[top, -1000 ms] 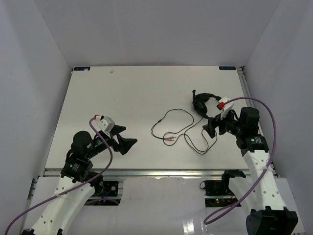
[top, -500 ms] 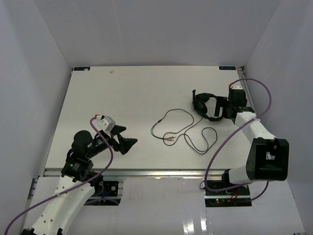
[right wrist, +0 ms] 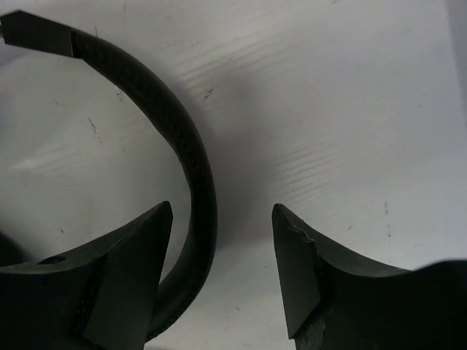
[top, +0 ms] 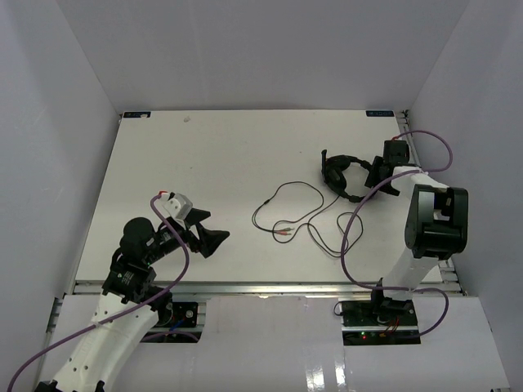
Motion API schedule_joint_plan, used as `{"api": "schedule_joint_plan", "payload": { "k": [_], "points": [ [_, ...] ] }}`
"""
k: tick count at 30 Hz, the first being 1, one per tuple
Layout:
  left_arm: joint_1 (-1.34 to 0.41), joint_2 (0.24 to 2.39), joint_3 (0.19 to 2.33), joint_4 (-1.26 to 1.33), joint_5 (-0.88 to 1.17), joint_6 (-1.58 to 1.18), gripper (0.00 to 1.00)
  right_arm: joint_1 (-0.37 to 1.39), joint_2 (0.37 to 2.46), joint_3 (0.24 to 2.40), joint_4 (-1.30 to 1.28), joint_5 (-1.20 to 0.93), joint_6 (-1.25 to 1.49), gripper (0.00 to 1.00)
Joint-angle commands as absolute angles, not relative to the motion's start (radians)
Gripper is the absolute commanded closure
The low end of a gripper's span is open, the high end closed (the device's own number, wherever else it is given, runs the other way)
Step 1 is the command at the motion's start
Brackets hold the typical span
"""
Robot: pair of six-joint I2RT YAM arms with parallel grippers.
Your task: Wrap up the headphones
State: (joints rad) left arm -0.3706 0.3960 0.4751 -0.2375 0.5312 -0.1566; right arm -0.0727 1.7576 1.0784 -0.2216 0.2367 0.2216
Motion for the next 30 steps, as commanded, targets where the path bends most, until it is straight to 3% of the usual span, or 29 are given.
{"api": "schedule_joint_plan", "payload": {
  "k": [1,3,8,12,21,26,30],
  "points": [
    [-0.376,0.408,0.474,-0.232,0.523,-0.150,0.02,-0.083,1.822,1.137,-0.204,0.128,0.236,0.40],
    [-0.376,0.409,0.474,-0.232,0.524,-0.150,0.02,-0.093,1.845,1.140,-0.209,0.102,0.236,0.44],
    [-0.376,0.409,0.474,-0.233,0.519,-0.150,0.02,-0.126,1.869,1.137,-0.210,0.024,0.236,0.74],
    [-0.376,0.414,0.474,-0.233,0.521,-0.152,0.02,-0.143,1.850,1.119,-0.211,-0.062,0.223,0.91],
    [-0.376,0.379,0.454,-0.172,0.432,-0.229,0.02,-0.095,1.534,0.951,-0.284,-0.448,-0.048,0.92],
    [-0.376,0.398,0.439,-0.115,0.555,-0.221,0.02,0.069,1.215,0.855,-0.337,-0.419,-0.199,0.92],
    [-0.379,0.478,0.462,-0.064,0.616,-0.263,0.02,0.173,1.081,0.938,-0.401,-0.428,-0.210,0.92]
  ]
}}
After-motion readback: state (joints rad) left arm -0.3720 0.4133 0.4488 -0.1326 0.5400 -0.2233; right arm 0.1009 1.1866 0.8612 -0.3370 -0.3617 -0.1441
